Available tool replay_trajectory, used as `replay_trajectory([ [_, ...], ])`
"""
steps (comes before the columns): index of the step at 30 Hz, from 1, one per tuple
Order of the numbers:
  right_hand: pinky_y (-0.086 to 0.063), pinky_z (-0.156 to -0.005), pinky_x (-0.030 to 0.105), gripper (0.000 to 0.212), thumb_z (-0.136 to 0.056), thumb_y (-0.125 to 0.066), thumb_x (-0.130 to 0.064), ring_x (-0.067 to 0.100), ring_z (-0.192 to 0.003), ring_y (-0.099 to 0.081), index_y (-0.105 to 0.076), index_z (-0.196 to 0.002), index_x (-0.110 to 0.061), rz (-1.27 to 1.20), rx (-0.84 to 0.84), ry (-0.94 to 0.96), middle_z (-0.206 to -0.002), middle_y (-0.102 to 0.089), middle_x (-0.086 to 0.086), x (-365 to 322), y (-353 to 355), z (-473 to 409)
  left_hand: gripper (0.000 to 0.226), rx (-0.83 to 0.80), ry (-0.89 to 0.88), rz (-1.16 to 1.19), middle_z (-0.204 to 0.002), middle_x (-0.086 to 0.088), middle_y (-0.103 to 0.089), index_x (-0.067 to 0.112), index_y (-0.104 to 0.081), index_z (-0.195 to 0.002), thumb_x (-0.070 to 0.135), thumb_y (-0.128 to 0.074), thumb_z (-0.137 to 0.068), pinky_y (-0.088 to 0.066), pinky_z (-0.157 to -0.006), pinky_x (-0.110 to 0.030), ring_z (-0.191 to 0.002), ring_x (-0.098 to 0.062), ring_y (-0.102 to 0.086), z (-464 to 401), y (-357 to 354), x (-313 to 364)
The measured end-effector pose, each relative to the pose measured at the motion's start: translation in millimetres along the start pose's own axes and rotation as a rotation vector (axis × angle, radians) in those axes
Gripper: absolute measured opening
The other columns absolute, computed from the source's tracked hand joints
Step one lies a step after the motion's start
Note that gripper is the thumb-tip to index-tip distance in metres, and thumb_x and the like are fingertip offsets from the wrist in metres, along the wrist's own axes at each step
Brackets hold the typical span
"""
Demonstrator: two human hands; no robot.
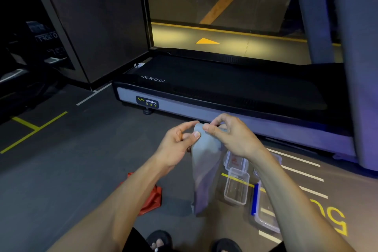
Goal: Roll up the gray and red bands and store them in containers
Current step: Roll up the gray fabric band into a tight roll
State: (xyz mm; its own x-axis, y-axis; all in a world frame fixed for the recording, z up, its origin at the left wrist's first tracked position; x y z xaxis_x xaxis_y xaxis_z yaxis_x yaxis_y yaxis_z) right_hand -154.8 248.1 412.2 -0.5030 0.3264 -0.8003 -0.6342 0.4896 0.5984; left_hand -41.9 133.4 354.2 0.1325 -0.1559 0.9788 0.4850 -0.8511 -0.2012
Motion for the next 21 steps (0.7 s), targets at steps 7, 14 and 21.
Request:
replay_trajectory([
  [7,-0.049,-0.070,0.034,0.035,-0.089,-0.064,-0.065,0.013,-0.085,-0.064,-0.064,-0.088,-0.029,-0.011,0.072,0.025,-0.086,-0.069,-0.007,0,6,-6,0.046,-0.060,0.026,0.153,-0.098,-0.013,-0.074,0.011,-0.055,-0.137,0.020,-0.065,-0.093,-0.055,-0.081,-0.026,-0.093,-0.021,-0.069,0,-6,3],
  [14,-0.053,-0.081,0.046,0.028,-0.089,-0.064,-0.061,0.014,-0.089,-0.064,-0.062,-0.091,-0.033,-0.023,0.159,0.185,-0.090,-0.070,-0.006,-16,20,-3,0.048,-0.112,-0.017,-0.039,-0.123,-0.009,-0.067,0.007,-0.051,-0.140,0.008,-0.066,-0.094,-0.051,-0.097,-0.026,-0.114,-0.017,-0.064,4,-5,2],
  [21,-0.048,-0.073,0.045,0.016,-0.102,-0.057,-0.040,0.026,-0.074,-0.059,-0.057,-0.097,-0.025,-0.010,0.153,0.286,-0.078,-0.066,0.013,-34,26,0,0.023,-0.005,-0.022,-0.376,-0.089,-0.003,-0.067,0.018,-0.062,-0.086,0.010,-0.083,-0.081,-0.052,-0.091,-0.040,-0.085,-0.016,-0.062,4,17,-9],
])
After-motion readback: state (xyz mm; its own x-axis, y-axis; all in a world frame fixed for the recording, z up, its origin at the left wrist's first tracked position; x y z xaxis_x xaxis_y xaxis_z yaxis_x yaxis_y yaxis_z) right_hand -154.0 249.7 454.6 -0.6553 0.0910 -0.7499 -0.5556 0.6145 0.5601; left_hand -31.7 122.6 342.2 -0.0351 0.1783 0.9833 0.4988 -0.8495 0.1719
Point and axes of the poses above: each hand's wrist, its own z-axis away from the middle knuckle, its own y-axis out of the back of the hand, x = y × z, the point moved 7 cm from there along -z, towards the middle knuckle
